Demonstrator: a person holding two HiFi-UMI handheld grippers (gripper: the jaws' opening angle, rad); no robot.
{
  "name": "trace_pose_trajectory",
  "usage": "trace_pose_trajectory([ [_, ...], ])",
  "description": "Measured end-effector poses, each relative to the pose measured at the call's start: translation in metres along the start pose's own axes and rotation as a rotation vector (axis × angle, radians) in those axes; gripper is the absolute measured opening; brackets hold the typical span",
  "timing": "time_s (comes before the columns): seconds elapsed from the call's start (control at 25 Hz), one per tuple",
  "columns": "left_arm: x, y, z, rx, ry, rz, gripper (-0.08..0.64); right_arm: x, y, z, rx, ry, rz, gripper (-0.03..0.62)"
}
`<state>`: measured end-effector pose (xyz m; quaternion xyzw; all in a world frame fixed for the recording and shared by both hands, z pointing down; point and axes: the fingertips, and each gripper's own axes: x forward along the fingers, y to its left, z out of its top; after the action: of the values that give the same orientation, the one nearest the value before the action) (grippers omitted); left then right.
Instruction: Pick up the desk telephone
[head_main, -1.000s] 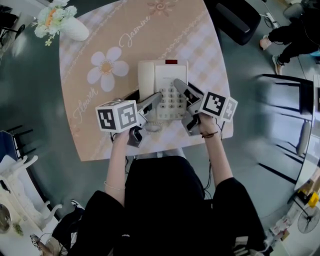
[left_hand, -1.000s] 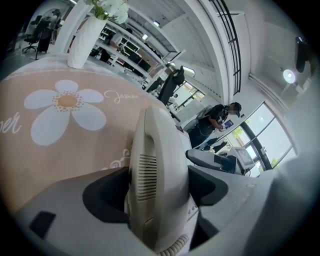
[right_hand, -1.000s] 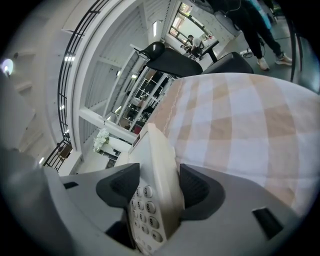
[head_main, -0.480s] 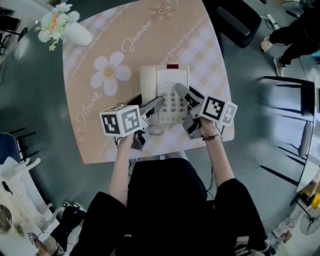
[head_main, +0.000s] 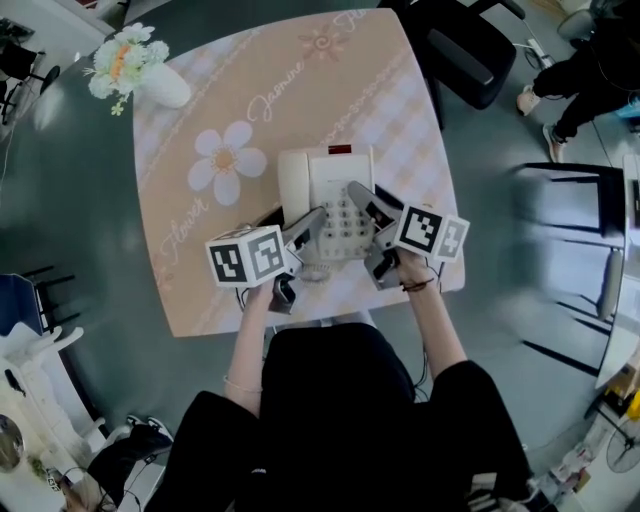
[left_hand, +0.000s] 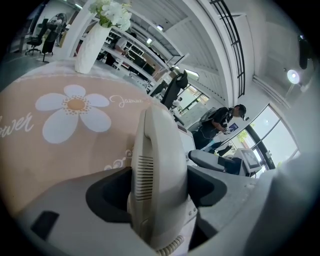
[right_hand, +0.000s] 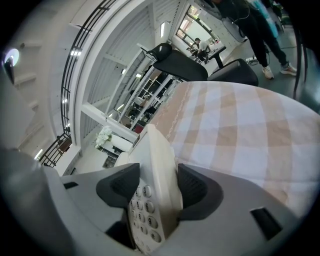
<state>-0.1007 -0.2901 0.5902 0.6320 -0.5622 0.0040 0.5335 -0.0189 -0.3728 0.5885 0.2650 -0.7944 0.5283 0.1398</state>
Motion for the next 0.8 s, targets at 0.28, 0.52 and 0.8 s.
trace_pose_trajectory([
  [0.28,-0.012,-0.002,0.002,0.027,0.001,0.021,0.328,-0.007,0.013,0.001,0.000,-0.009,0.014,0.227],
  [0.52,-0.027,-0.017,0.006,0.032,-0.014,0.000,0.328,-0.018,0.029,0.003,-0.020,-0.023,0.023,0.227],
  [0.8,-0.047,-0.030,0.009,0.050,-0.033,-0.004,0.327,-0.034,0.050,0.006,-0.045,-0.044,0.040,0.227],
])
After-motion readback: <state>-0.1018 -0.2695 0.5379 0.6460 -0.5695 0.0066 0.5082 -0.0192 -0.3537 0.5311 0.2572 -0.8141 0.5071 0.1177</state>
